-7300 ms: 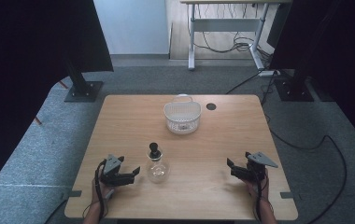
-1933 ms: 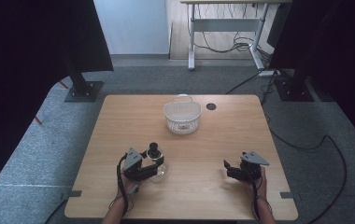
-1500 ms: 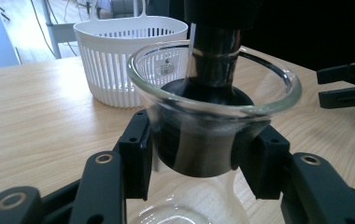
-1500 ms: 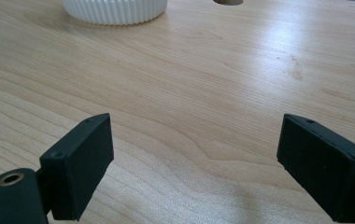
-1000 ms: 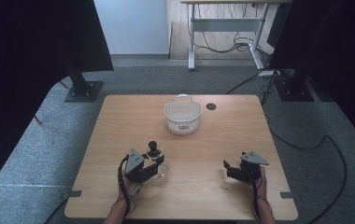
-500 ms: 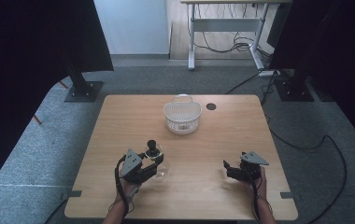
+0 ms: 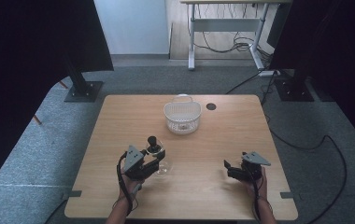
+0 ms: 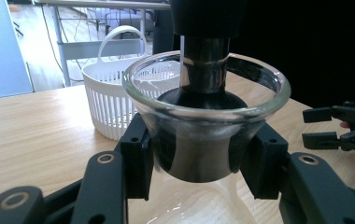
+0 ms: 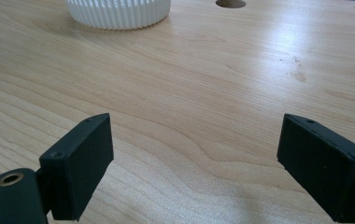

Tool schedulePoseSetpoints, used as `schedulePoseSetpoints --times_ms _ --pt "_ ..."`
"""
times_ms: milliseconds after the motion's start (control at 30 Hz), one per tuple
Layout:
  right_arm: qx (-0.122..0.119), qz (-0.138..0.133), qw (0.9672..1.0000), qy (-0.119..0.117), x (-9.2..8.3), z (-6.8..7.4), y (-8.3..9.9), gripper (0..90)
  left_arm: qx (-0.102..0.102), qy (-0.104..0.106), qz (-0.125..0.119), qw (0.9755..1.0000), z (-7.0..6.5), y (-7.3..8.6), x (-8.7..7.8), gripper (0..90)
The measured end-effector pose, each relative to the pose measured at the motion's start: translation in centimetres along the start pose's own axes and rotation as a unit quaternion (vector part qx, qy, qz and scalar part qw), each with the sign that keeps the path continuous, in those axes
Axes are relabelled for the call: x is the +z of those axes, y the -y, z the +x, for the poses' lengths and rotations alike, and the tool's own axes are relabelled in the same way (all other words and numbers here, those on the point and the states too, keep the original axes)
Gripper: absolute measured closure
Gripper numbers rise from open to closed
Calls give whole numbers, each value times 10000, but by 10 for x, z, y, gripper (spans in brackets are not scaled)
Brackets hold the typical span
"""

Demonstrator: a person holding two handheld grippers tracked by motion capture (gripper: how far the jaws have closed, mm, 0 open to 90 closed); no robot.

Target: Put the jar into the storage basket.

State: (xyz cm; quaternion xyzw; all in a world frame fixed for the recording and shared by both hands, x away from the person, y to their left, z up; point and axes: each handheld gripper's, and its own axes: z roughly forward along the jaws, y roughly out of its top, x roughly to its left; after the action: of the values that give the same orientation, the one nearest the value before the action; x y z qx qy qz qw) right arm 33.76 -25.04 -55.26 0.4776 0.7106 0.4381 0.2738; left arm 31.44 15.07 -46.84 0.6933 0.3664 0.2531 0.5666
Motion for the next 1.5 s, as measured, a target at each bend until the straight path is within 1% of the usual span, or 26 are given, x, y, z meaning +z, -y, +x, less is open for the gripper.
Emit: schedulePoseSetpoints --times_ms 100,267,533,600,700,733,1033,1133,1267,1400,1500 --pt "2 2 10000 -14 0 0 0 102 -20 -4 -20 10000 1 -4 0 506" --pt "-5 1 10000 -20 0 0 0 102 -36 58 -56 10000 3 -11 0 506" --pt "-45 20 10000 -4 0 1 0 102 -54 56 -97 9999 6 -21 0 506" --pt "-47 23 10000 -1 1 1 0 102 -85 75 -131 9999 7 -23 0 506" --pt "-62 26 10000 -2 1 1 0 102 -223 199 -222 9993 8 -27 1 506" --pt "-62 24 10000 -1 1 1 0 102 -225 208 -230 9993 8 -28 2 506" --pt "-62 32 10000 -11 1 1 0 102 -149 210 -241 9994 6 -39 10 505" --pt "-70 41 10000 -11 1 1 0 102 -160 245 -259 9992 5 -42 13 505" --pt "-83 40 10000 -16 1 1 0 103 -103 278 -253 9992 4 -47 18 505" --pt "-66 53 10000 -32 1 1 0 103 -50 280 -258 9993 5 -52 21 505" --pt "-69 66 9999 -42 1 1 -1 103 -52 281 -264 9992 6 -55 24 505"
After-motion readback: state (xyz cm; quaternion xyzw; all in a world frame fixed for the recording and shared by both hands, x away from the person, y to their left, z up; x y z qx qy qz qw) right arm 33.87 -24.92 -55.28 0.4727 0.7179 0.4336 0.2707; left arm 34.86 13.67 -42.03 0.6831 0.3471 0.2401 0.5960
